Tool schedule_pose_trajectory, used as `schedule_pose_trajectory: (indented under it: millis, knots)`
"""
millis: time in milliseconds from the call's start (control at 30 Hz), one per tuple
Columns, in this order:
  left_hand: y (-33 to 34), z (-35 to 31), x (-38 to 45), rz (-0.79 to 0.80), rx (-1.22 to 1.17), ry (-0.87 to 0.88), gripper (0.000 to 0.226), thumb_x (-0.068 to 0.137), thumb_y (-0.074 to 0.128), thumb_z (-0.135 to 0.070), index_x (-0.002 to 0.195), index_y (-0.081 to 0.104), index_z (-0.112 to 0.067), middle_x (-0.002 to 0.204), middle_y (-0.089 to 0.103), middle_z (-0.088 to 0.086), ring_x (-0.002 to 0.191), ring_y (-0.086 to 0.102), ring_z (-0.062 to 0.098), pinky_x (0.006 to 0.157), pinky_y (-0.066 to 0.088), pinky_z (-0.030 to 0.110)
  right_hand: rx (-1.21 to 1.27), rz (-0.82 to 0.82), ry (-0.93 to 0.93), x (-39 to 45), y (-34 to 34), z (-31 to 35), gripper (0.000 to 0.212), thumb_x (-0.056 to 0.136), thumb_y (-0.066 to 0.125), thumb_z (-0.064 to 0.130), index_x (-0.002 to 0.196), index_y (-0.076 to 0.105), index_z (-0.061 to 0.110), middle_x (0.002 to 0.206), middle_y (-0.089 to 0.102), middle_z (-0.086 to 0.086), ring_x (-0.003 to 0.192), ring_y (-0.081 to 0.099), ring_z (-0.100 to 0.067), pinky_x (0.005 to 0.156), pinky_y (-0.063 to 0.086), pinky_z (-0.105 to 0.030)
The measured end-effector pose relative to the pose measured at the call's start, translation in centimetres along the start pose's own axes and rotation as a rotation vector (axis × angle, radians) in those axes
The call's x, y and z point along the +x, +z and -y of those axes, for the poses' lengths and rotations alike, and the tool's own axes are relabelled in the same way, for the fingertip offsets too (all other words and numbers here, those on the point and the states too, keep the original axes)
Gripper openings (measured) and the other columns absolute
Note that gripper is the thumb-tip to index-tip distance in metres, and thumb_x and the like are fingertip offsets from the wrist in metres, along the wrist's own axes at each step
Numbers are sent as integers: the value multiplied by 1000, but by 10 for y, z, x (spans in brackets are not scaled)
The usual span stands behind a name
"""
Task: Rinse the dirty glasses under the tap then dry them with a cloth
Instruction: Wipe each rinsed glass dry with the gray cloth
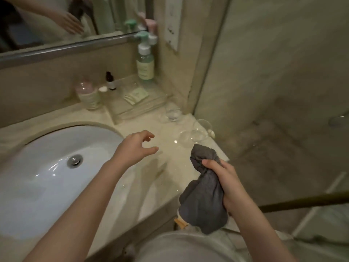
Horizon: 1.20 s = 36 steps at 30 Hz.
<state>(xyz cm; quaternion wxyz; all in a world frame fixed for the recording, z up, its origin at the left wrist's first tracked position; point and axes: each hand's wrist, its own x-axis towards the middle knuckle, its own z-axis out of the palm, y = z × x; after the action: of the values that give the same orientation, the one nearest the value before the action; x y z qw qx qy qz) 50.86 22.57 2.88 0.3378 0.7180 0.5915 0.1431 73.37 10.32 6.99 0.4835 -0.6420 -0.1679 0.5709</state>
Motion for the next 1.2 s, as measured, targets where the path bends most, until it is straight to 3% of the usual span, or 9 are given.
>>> schedule_pose_trajectory:
  millis: [233, 433, 600, 767, 833, 933, 1000, 1100, 1200]
  knots:
    - [61, -63, 48, 127, 39, 40, 52, 80, 76, -43, 127, 56, -29, 115, 64, -2, 109, 58, 19, 94, 48, 39, 45, -88, -5, 15, -71, 14, 14, 85, 68, 10, 94, 71, -1, 82, 67, -18, 78, 64, -27, 76, 49, -38]
    - [89, -91, 76, 150, 192, 41, 57, 83, 72, -41, 134, 50, -32, 118, 60, 8, 112, 57, 27, 87, 46, 36, 79, -111, 12, 20, -99, 16, 17, 86, 67, 10, 97, 70, -3, 80, 67, -17, 72, 66, -24, 66, 51, -32]
    - [108, -96, 96, 154, 158, 22, 45, 80, 76, -42, 120, 62, -26, 132, 48, 12, 120, 51, 31, 95, 40, 36, 87, -100, 20, 26, -108, 18, 15, 86, 68, 14, 95, 71, 2, 78, 70, -14, 73, 68, -22, 66, 54, -31]
    - [125, -100, 102, 100, -105, 21, 14, 82, 77, -15, 78, 64, -16, 128, 49, 14, 122, 46, 22, 88, 26, 17, 45, -68, -15, 31, -112, 22, 16, 87, 67, 15, 98, 73, 5, 90, 74, -17, 82, 70, -24, 77, 54, -35]
    - [128, -100, 101, 49, -242, 53, 28, 81, 76, -8, 66, 56, -18, 100, 60, 9, 101, 54, 12, 82, 30, 19, 16, -51, -33, 33, -114, 24, 15, 87, 67, 14, 98, 73, 7, 90, 74, -15, 82, 71, -23, 77, 54, -35]
    - [120, -108, 94, 64, -475, 4, 27, 86, 72, -8, 66, 54, -13, 69, 60, -8, 65, 54, -7, 71, 35, 25, -27, -43, -77, 38, -115, 28, 12, 87, 67, 12, 96, 74, 7, 87, 74, -12, 83, 70, -23, 77, 53, -35]
    - [108, -118, 86, 144, -578, -45, 24, 89, 69, -14, 71, 53, -14, 76, 61, -11, 70, 54, -3, 71, 38, 23, -52, -49, -116, 41, -112, 31, 9, 87, 67, 11, 93, 74, 8, 83, 74, -12, 82, 69, -22, 76, 52, -34]
    - [89, -133, 73, 227, -730, -65, 21, 85, 70, -25, 68, 57, -24, 107, 60, -3, 98, 59, 11, 83, 43, 33, -115, -50, -219, 46, -106, 39, 6, 88, 67, 13, 87, 73, 12, 85, 72, -18, 80, 66, -22, 75, 52, -36]
    - [68, -153, 55, 299, -938, -22, 22, 79, 73, -31, 61, 60, -29, 113, 64, 5, 103, 66, 25, 81, 52, 38, -200, -45, -380, 49, -96, 51, 12, 90, 66, 15, 90, 73, 24, 82, 73, 5, 83, 67, -9, 75, 51, -25]
